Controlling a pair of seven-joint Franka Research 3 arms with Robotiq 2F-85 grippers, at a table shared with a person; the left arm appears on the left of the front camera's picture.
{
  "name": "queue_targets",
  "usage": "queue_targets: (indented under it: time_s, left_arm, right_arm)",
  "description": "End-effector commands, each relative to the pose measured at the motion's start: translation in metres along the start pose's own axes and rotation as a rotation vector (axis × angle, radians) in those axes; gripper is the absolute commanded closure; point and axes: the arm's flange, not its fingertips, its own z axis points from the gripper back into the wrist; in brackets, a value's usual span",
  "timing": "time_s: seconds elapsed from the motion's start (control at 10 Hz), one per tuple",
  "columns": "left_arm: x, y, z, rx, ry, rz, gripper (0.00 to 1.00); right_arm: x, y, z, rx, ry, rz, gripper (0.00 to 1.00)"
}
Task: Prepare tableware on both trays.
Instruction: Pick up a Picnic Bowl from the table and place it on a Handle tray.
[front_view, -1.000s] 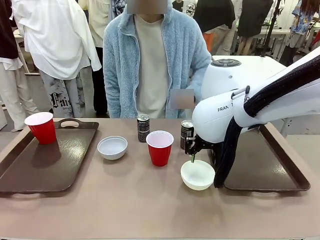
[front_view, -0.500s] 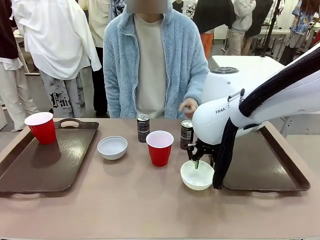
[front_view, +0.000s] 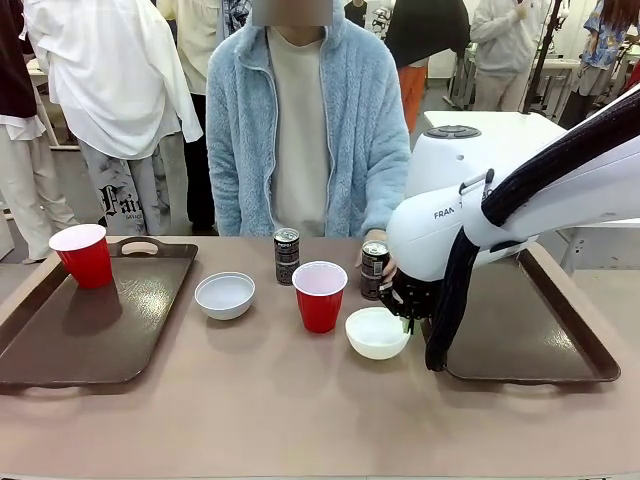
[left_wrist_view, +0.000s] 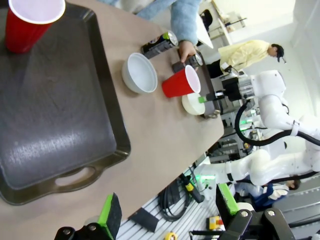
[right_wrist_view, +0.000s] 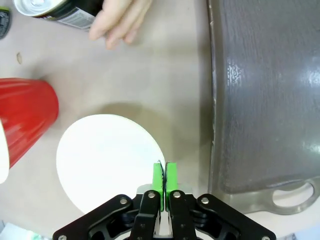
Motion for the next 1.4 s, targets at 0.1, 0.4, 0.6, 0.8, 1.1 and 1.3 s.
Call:
queue_targets:
  time_s: [0.1,0.4,0.6,0.8,1.1,1.3]
  left_arm:
    - [0.000,-0.001,0.002,-0.007,-0.006,0.007,0.00]
    - [0.000,-0.001,0.002,-0.007,-0.006,0.007,0.00]
    - [0.000,-0.001,0.002,-0.007,-0.006,0.007,0.00]
    - [0.000,-0.001,0.002,-0.007,-0.006,0.007,0.00]
    - [0.000,-0.001,0.002,-0.007,-0.006,0.007,0.00]
    - [0.000,-0.001,0.002,-0.007,-0.006,0.007,0.00]
  right_arm:
    - [-0.025,-0.025,0.041,0.033,0.027,0.110,1.00]
    - [-0.048,-0.096,0.109,0.101,-0.080,0.112,1.00]
    - [-0.037,-0.143,0.113,0.094,-0.122,0.082,1.00]
    - [-0.012,-0.186,0.102,0.141,-0.144,-0.040,1.00]
    - [0.030,-0.200,0.084,0.150,-0.172,-0.197,1.00]
    - [0.044,-0.191,0.074,0.146,-0.163,-0.214,1.00]
